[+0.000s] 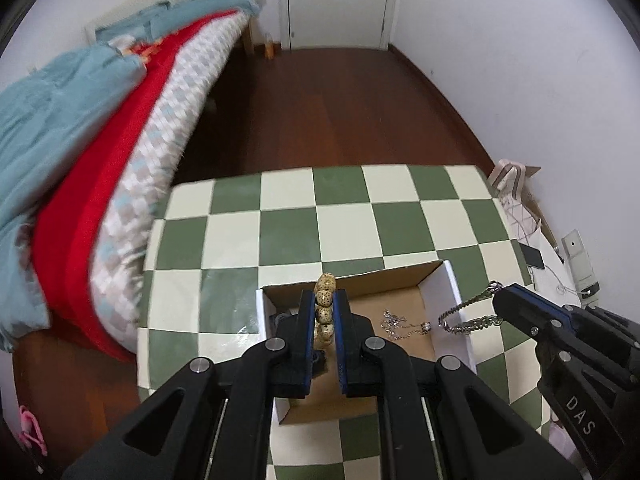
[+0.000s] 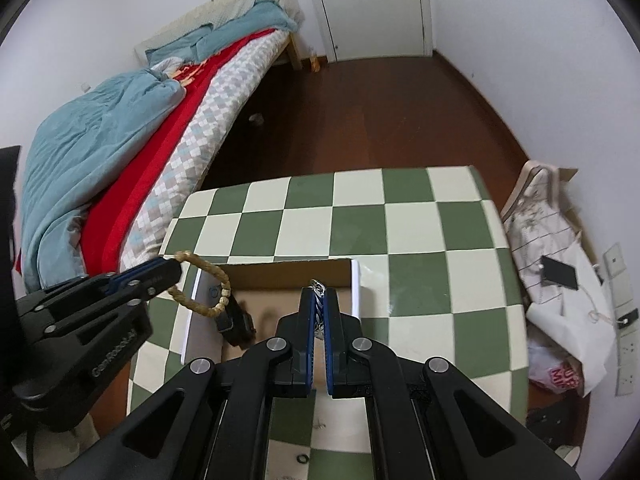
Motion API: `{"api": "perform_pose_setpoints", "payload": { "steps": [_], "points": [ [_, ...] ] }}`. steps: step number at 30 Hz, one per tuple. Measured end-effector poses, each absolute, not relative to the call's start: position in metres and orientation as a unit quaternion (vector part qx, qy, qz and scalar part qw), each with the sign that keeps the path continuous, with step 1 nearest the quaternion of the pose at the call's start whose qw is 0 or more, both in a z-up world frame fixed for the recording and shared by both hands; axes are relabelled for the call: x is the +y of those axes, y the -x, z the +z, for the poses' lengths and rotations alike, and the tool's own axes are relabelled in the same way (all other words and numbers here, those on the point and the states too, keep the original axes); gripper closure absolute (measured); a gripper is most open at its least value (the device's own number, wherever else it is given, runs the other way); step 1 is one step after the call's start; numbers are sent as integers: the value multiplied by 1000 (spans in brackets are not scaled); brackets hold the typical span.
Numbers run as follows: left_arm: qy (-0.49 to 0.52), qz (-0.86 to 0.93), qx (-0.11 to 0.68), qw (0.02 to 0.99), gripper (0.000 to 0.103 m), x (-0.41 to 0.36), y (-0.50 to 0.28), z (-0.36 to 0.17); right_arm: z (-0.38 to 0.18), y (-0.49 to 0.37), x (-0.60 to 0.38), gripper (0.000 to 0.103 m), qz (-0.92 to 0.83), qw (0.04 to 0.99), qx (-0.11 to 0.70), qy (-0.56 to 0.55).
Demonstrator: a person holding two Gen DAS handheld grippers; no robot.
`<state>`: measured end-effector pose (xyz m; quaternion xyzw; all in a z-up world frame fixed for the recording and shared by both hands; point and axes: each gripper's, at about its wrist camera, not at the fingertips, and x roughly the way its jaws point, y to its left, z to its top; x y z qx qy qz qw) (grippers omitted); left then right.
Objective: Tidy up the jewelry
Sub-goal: 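Carry the bead bracelet and chain bracelet over the box with both tools, then open the left tool over the box while the right tool releases its bracelet inside, then lift both tools away from the box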
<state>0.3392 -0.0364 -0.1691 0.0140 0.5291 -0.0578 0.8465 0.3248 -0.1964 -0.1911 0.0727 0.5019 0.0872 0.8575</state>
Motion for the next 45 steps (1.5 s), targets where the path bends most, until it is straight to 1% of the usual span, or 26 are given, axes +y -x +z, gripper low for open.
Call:
{"api": "perform_pose_setpoints", "payload": {
  "steps": [4, 9, 12, 13, 14, 15, 16, 17, 18, 19, 23, 24, 25, 27, 28, 31, 32, 33, 38, 45],
  "points": [
    [22, -80, 557, 826, 97, -31, -357, -185, -209, -345, -193, 99, 95, 843, 522, -87],
    [42, -91, 577, 811, 96, -29, -372, -195, -228, -365, -190, 99, 108, 824, 545, -111],
    [51, -85, 573, 813, 90, -25, -375, -194, -240, -374, -189, 98, 120, 806, 565, -131],
    [47, -79, 572, 815, 85, -24, -375, -194, -242, -376, -189, 98, 122, 801, 570, -138],
    [40, -71, 568, 819, 66, -23, -375, -192, -246, -378, -190, 98, 121, 795, 576, -144],
    [32, -62, 562, 824, 35, -21, -374, -191, -249, -380, -191, 94, 115, 792, 582, -144],
    [25, -52, 555, 830, 19, -19, -372, -189, -249, -380, -192, 82, 111, 793, 582, -143],
    [22, -45, 549, 834, 4, -16, -372, -189, -249, -379, -194, 74, 104, 795, 581, -139],
    [16, -37, 546, 837, 4, -13, -370, -188, -248, -378, -195, 58, 97, 798, 579, -134],
    [3, -21, 544, 839, 4, -11, -368, -189, -247, -377, -195, 50, 87, 801, 579, -124],
    [-30, 20, 535, 844, 2, -1, -358, -191, -245, -372, -198, 47, 55, 809, 578, -88],
    [-33, 25, 534, 845, 1, 1, -355, -193, -244, -371, -199, 40, 48, 811, 578, -79],
    [-37, 32, 533, 845, 1, 4, -350, -194, -244, -369, -198, 25, 39, 812, 579, -64],
    [-47, 45, 529, 846, 1, 7, -344, -197, -245, -363, -195, 10, 23, 814, 579, -34],
    [-49, 51, 526, 847, 1, 10, -339, -198, -247, -359, -191, 8, 20, 814, 580, -19],
    [-46, 55, 524, 849, 1, 14, -329, -201, -251, -348, -187, 7, 16, 810, 586, -1],
    [-44, 58, 524, 849, 1, 15, -324, -201, -252, -344, -185, 5, 18, 810, 587, 2],
    [-43, 59, 523, 849, 1, 16, -320, -201, -253, -340, -183, 0, 18, 810, 586, 5],
    [-40, 66, 517, 852, 1, 19, -299, -197, -250, -319, -179, 0, 12, 816, 578, 10],
    [-38, 62, 491, 868, 1, 16, -267, -174, -231, -291, -178, 0, 4, 833, 552, 14]
  ]
}}
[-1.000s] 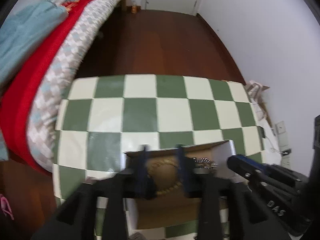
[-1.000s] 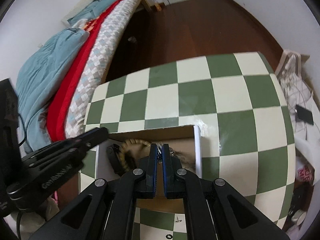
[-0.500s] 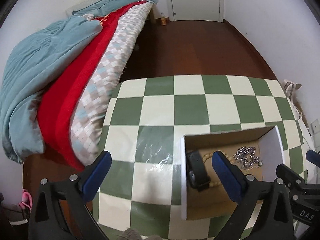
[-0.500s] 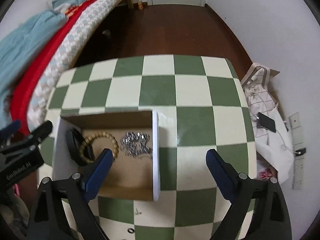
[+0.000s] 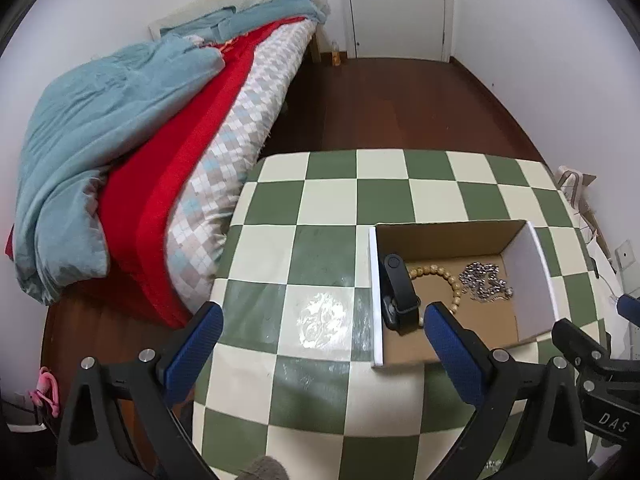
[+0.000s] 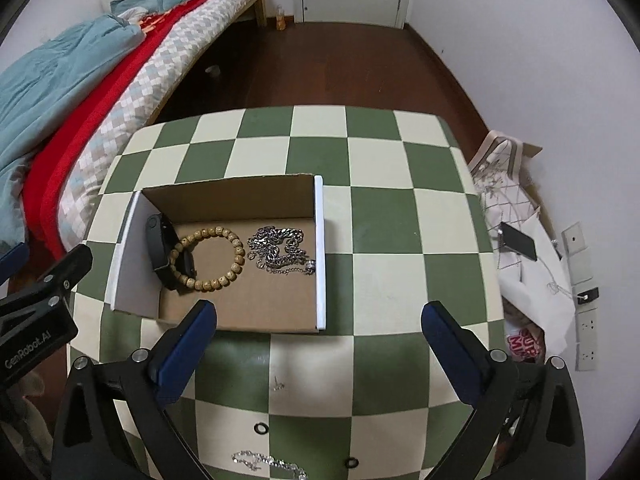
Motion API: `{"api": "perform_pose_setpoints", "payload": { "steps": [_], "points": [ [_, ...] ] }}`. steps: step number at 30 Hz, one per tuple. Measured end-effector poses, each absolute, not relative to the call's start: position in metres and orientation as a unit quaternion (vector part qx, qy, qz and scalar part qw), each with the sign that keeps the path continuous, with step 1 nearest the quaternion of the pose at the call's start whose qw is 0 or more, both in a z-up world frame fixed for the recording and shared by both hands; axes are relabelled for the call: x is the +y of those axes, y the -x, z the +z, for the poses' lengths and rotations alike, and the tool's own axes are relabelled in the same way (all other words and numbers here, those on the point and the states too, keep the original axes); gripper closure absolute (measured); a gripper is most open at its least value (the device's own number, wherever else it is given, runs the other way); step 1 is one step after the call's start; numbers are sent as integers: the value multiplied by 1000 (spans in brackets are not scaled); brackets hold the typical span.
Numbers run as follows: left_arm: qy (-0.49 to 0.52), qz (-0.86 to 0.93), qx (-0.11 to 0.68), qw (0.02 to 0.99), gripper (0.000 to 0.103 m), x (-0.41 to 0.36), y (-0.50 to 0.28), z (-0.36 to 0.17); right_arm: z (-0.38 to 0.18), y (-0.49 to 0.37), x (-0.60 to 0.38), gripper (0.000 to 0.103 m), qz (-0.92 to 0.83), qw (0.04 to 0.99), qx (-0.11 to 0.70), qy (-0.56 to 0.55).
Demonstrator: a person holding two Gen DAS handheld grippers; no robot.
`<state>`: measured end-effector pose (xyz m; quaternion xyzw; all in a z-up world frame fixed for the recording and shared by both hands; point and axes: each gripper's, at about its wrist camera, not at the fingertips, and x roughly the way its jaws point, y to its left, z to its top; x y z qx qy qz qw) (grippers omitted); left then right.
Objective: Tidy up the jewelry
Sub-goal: 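Lift both tools away from the box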
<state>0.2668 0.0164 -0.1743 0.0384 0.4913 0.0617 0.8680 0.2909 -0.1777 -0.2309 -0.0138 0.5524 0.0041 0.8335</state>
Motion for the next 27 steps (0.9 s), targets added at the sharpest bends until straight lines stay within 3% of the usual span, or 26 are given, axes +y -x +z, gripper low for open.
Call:
{"api": "perform_pose_setpoints", "payload": {
  "steps": [19, 26, 27],
  "points": [
    [-36, 60, 413, 908, 1, 1, -182, -113, -155, -207, -181, 0, -5, 885, 464, 18],
    [-91, 109, 429, 892, 1, -5, -157, -156, -201, -175, -205, 0, -9, 854, 520, -15],
    [-105, 116, 435, 887, 1, -8, -155, -168, -213, -171, -210, 5, -10, 847, 530, -22]
  ]
}}
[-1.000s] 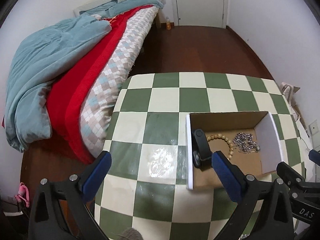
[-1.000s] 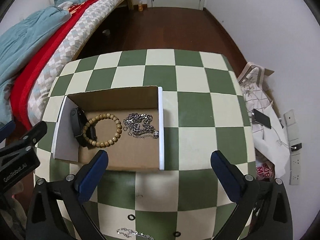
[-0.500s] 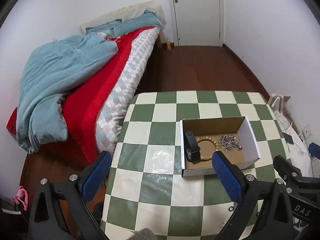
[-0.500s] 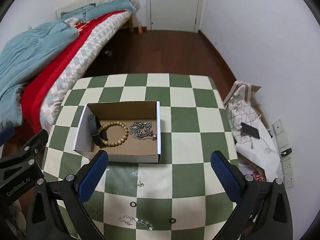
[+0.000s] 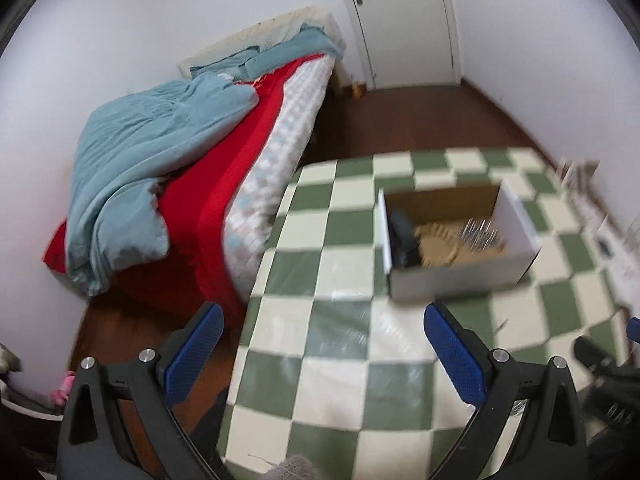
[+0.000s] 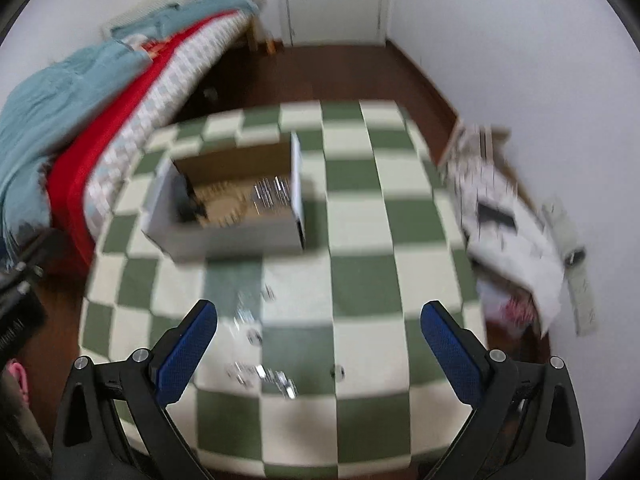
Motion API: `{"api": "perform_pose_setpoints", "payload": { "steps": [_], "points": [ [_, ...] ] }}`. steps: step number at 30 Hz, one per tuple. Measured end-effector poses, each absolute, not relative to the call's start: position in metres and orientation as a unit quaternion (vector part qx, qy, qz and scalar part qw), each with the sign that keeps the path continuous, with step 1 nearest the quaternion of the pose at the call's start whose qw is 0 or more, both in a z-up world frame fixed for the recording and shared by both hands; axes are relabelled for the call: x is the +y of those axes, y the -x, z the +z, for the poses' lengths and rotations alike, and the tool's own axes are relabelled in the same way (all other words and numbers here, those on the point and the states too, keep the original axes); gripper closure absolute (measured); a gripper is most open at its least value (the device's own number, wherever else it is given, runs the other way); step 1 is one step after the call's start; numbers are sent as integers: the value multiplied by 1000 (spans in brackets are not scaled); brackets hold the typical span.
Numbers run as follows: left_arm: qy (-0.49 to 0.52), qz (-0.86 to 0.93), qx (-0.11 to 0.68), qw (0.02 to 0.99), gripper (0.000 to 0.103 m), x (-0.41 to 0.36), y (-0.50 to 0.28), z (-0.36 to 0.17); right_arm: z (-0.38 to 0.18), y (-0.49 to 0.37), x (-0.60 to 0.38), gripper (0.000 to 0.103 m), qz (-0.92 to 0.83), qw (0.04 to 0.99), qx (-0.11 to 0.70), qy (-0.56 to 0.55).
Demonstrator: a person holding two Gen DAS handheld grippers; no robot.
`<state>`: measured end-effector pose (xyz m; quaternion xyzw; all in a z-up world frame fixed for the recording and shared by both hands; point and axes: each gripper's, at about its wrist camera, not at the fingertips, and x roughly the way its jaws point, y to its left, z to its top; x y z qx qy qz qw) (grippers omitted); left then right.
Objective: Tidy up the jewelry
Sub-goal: 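Lift both tools away from the box, then grasp the silver link bracelet with the left tool while the right tool grasps a black ring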
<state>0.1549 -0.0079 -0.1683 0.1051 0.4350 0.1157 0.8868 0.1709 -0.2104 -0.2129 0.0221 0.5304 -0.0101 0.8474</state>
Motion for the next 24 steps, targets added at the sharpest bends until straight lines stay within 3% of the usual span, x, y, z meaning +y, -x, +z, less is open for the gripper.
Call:
{"api": "perform_pose_setpoints", "payload": {
  "steps": [4, 9, 14, 16, 18, 24],
  "points": [
    [-128, 121, 475, 862, 0, -13, -148, -211, -268, -156, -234, 39, -11, 813, 579, -61],
    [-131, 119, 511, 841, 0, -18, -146, -246, -316, -144, -242, 42, -9, 801, 593, -78],
    [-145, 105, 523, 833, 0, -31, -142, -261, -328, -137, -232, 55, -7, 821, 569, -51],
    [-146, 97, 527, 832, 1, -37, -140, -265, -328, -135, -227, 76, -13, 828, 560, -30],
    [-145, 91, 529, 831, 1, -41, -139, -267, -327, -133, -224, 89, -17, 834, 552, -12],
    [-129, 37, 546, 827, 1, -62, -133, -277, -325, -118, -235, 90, -22, 841, 540, -27]
  ]
}}
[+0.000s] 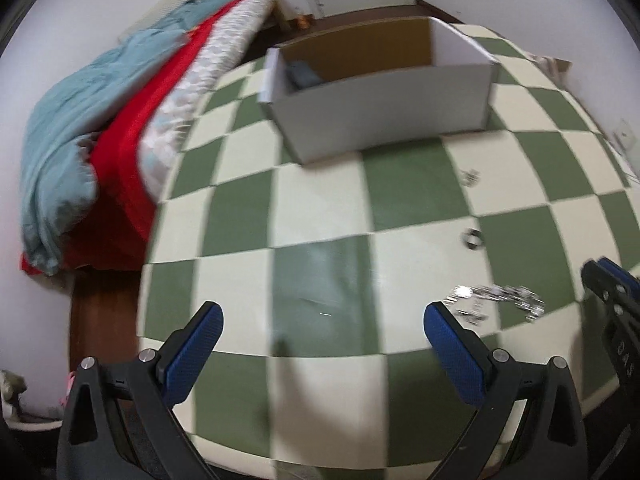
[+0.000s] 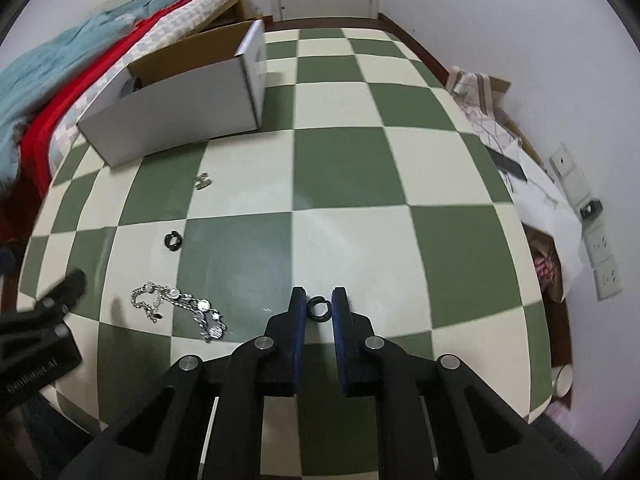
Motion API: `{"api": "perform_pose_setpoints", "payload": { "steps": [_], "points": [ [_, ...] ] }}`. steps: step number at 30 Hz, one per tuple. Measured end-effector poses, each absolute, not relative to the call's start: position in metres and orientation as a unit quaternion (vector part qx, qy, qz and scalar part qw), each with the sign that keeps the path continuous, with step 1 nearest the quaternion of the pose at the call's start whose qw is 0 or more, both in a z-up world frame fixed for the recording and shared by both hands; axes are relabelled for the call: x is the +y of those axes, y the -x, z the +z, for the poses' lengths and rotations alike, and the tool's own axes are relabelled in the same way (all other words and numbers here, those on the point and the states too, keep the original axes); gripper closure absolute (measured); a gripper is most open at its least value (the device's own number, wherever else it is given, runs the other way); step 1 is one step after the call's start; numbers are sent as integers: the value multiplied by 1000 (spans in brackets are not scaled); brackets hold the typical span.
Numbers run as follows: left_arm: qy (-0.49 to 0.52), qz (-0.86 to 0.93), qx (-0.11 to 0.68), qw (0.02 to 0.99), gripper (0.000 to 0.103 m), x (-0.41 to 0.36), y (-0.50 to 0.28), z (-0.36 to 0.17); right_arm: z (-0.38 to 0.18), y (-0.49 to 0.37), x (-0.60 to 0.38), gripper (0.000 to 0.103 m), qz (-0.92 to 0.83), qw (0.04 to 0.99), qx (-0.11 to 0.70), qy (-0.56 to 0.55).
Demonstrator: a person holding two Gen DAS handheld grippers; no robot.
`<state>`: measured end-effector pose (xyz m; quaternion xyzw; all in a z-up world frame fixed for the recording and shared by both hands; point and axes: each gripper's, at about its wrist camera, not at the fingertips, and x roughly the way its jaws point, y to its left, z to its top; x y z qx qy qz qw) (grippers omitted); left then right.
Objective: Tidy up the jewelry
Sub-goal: 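Grasp the silver link bracelet with the left tool while the right tool grasps a black ring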
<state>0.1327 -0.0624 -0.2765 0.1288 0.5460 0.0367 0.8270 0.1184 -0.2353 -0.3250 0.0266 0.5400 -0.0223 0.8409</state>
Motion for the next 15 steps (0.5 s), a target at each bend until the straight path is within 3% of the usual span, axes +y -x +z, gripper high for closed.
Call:
{"api": "perform_pose_setpoints", "payload": {
  "steps": [5, 6, 7, 10, 12, 14, 15],
  "points": [
    [-130, -16, 563, 816, 2, -90, -136, -290, -325, -115, -261, 90, -39, 837, 542, -59],
    [-134, -26, 565, 814, 12, -95, -136, -293, -325, -115, -263, 90, -40, 837, 543, -60],
    [-136, -37, 567, 812, 15, -100, -135, -296, -325, -114, -265, 90, -41, 836, 543, -62],
    [-126, -56, 560, 817, 37, -104, -131, -293, -326, -115, -267, 90, -43, 835, 546, -60],
    [-112, -79, 560, 817, 61, -108, -129, -291, -326, -115, -268, 90, -43, 834, 546, -59],
    [-116, -92, 559, 816, 93, -115, -126, -289, -326, -116, -267, 89, -44, 834, 546, -58],
    [-121, -95, 559, 814, 99, -119, -125, -289, -326, -115, -268, 89, -44, 835, 546, -58]
  ]
}}
